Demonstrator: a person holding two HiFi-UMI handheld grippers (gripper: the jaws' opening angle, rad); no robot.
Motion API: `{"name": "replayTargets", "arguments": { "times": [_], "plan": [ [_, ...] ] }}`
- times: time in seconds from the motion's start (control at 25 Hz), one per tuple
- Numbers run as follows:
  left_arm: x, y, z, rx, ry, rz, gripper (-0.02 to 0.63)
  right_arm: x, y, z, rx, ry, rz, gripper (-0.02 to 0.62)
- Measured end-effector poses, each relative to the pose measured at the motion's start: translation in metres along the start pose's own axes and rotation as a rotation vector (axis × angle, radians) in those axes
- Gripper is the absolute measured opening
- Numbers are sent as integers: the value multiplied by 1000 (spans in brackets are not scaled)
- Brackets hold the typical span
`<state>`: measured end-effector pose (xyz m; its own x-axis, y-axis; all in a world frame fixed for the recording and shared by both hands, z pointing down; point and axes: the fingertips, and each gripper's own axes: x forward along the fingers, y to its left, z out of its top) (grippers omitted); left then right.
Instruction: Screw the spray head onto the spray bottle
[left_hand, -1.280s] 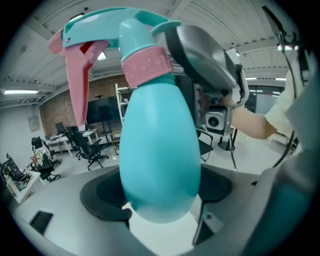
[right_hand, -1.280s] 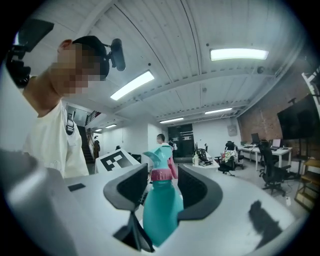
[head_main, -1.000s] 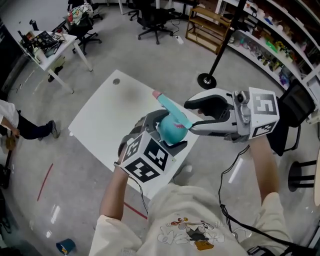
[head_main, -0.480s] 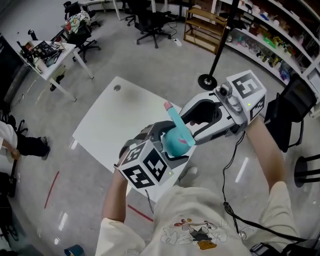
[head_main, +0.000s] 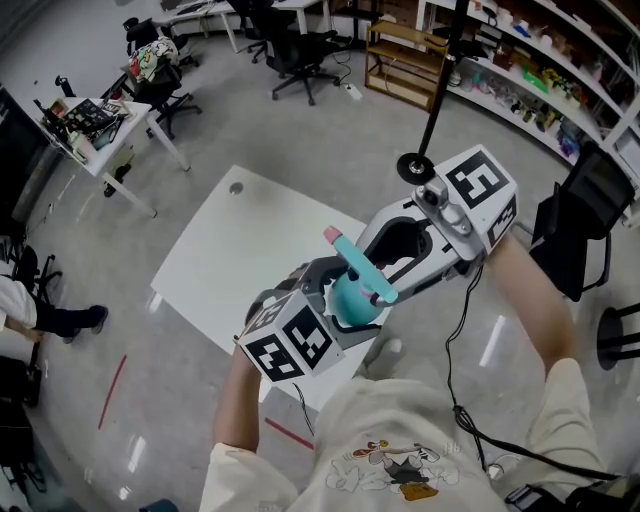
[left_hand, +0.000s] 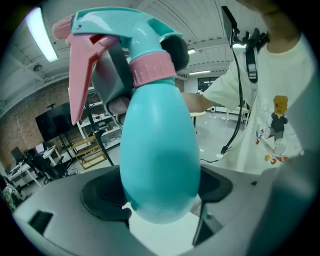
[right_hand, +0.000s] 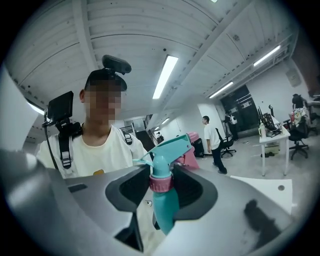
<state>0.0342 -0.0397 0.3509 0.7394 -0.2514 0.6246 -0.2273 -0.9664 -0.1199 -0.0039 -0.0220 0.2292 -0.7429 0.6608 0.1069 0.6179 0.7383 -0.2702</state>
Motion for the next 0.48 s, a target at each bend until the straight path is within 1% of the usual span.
{"name": "replayTargets", "arguments": {
  "times": [0.12,0.2,0.28,0.48],
  "plan": [
    [-3,-3,4,-42,-55,-36,413,0,-2,7,-19,-41,-26,146],
    [-6,-7,8,-62,-99,-76,413,1,-2,11,-38,-69,-27,146],
    [-12,-14,13,-69,-159,-151,413,1,2,15,-67,-93,2,146],
    [-31,-36,27,-90,-320,-378,413,4,20,25,-123,-151,111,146]
  ]
}}
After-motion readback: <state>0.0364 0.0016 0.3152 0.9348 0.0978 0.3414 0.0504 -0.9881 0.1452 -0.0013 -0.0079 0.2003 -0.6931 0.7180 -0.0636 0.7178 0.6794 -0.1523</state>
